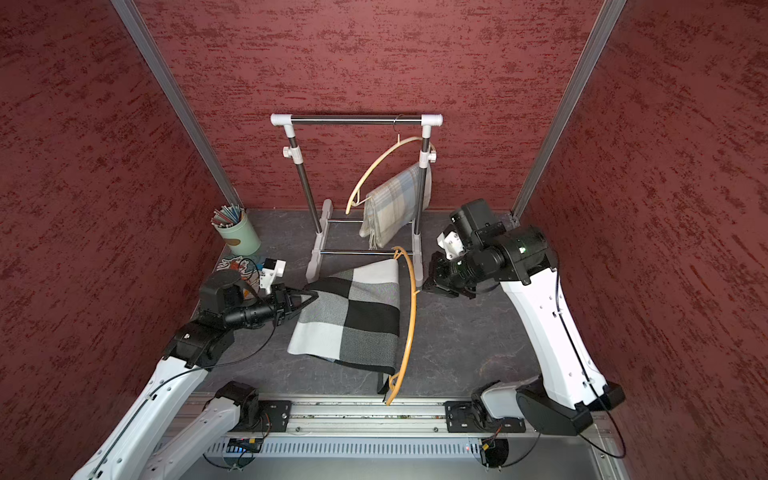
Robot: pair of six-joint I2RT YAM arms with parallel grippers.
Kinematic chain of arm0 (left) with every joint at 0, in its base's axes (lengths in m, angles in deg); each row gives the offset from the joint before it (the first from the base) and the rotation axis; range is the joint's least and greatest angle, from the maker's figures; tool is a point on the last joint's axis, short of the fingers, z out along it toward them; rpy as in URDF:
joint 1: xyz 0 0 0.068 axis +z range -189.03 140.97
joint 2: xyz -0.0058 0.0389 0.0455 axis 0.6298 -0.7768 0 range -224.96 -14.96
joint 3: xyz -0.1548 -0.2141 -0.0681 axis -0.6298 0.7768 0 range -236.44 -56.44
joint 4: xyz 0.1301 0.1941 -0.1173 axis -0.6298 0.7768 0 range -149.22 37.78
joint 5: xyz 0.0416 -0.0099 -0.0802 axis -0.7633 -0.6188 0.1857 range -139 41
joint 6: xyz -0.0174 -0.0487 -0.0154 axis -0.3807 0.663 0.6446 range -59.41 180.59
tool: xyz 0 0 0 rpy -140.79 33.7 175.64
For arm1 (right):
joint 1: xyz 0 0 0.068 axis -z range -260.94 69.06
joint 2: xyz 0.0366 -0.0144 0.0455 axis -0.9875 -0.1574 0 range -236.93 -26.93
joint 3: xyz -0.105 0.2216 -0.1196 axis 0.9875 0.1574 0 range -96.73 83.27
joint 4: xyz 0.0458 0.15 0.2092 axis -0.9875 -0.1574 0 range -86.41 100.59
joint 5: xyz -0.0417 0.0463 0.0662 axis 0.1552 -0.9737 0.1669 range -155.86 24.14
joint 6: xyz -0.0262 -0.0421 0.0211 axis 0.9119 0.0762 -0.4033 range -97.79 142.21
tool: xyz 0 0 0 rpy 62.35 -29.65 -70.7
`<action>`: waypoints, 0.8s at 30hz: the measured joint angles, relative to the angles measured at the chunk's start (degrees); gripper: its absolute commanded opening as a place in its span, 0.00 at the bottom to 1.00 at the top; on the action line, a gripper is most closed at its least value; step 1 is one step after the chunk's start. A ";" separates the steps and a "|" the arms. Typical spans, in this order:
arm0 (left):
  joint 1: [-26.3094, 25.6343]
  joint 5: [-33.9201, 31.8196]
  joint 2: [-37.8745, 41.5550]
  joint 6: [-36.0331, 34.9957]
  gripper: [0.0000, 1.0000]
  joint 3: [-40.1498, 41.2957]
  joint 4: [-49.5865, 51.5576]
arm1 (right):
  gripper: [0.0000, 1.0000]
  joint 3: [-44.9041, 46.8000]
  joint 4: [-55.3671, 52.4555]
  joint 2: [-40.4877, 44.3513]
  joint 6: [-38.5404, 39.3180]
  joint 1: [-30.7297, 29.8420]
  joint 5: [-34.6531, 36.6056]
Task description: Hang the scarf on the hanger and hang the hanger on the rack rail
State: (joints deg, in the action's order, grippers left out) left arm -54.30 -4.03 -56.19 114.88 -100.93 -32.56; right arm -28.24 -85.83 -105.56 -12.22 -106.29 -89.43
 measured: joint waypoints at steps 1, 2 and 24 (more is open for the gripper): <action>0.02 0.28 -0.02 -0.11 0.00 -0.35 0.46 | 0.00 0.22 0.04 -0.02 -0.02 0.00 0.00; 0.07 0.48 -0.02 -0.22 0.00 -0.37 0.94 | 0.00 0.26 0.04 -0.07 -0.04 0.00 0.00; 2.34 1.38 -10.86 -4.63 0.55 12.96 -3.61 | 0.00 -8.13 -0.11 -3.98 -1.73 0.00 -2.69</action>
State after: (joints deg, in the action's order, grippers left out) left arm -51.96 -2.66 -67.06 110.24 -87.97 -36.17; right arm -36.37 -85.94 -109.54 -13.95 -106.29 -92.12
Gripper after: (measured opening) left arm 0.529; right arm 0.061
